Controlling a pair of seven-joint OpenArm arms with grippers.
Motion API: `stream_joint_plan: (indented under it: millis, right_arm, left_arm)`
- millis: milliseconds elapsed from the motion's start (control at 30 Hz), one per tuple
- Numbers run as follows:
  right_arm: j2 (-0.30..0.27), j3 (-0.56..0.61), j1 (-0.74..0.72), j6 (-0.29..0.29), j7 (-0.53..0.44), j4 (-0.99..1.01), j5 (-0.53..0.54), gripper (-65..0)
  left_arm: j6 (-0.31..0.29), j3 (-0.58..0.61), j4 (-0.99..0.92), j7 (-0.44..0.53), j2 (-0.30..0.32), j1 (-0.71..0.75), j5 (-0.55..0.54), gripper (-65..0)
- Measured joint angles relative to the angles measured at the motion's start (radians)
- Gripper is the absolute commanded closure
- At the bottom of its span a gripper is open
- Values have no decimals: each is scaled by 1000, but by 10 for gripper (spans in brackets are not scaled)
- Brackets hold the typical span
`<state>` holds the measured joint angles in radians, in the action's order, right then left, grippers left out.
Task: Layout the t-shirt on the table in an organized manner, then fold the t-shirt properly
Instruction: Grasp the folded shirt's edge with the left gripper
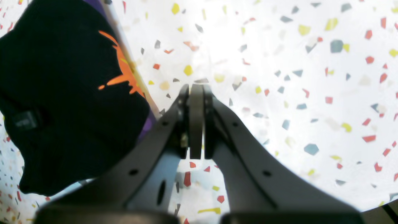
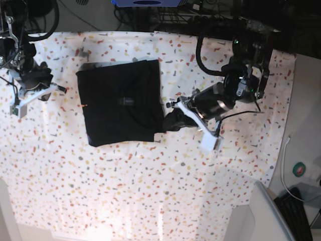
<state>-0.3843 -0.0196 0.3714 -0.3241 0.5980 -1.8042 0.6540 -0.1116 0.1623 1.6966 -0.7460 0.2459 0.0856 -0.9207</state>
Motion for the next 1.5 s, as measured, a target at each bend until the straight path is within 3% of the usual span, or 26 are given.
stream_joint_plan:
  millis: [33, 67, 133, 200, 233, 267, 467, 633, 867, 1067, 1100, 1133, 1200, 1333, 1500]
  right_arm:
    - [0, 0, 0, 0, -2, 0, 0, 0]
    - [0, 0, 0, 0, 0, 0, 0, 0]
    - [0, 0, 1, 0, 0, 0, 0, 0]
    - [0, 0, -3, 0, 0, 0, 0, 0]
    - [0, 0, -6, 0, -2, 0, 0, 0]
    - [-1, 0, -8, 0, -2, 0, 0, 0]
    - [-1, 4, -5, 0, 0, 0, 0, 0]
    - [0, 5, -4, 0, 0, 0, 0, 0]
    - [0, 5, 1, 0, 0, 0, 0, 0]
    - [1, 5, 1, 0, 0, 0, 0, 0]
    - [1, 5, 1, 0, 0, 0, 0, 0]
    - [1, 5, 1, 0, 0, 0, 0, 0]
    - [-1, 2, 1, 0, 0, 0, 0, 0]
    - [0, 2, 0, 1, -1, 0, 0, 0]
    - [0, -7, -8, 3, -5, 26, 2, 0]
  left_arm:
    - [-1, -12, 3, -6, 13, 17, -14, 0]
    - [0, -23, 4, 2, 26, 36, -35, -94]
    - [0, -57, -1, 0, 37, 72, -54, -352]
    - [0, -87, -20, 8, 34, 98, -42, -548]
    - [2, -92, -35, 7, 31, 102, -24, -622]
    - [4, -95, -56, 6, 23, 101, -21, -650]
    - [-10, -90, -233, 11, -66, 50, -30, -650]
    - [-116, -15, -360, 17, -77, -13, 30, -650]
    - [-134, 15, -469, 48, -184, -42, 133, -650]
    - [-152, 19, -533, 52, -227, -79, 158, -650]
    - [-152, 20, -544, 53, -229, -87, 156, -627]
    - [-153, 23, -557, 54, -229, -98, 153, -563]
    - [-148, 23, -582, 50, -227, -113, 163, -398]
    - [-131, 23, -606, 18, -220, -137, 223, 0]
    - [-140, 132, -605, -98, -174, -227, 327, 0]
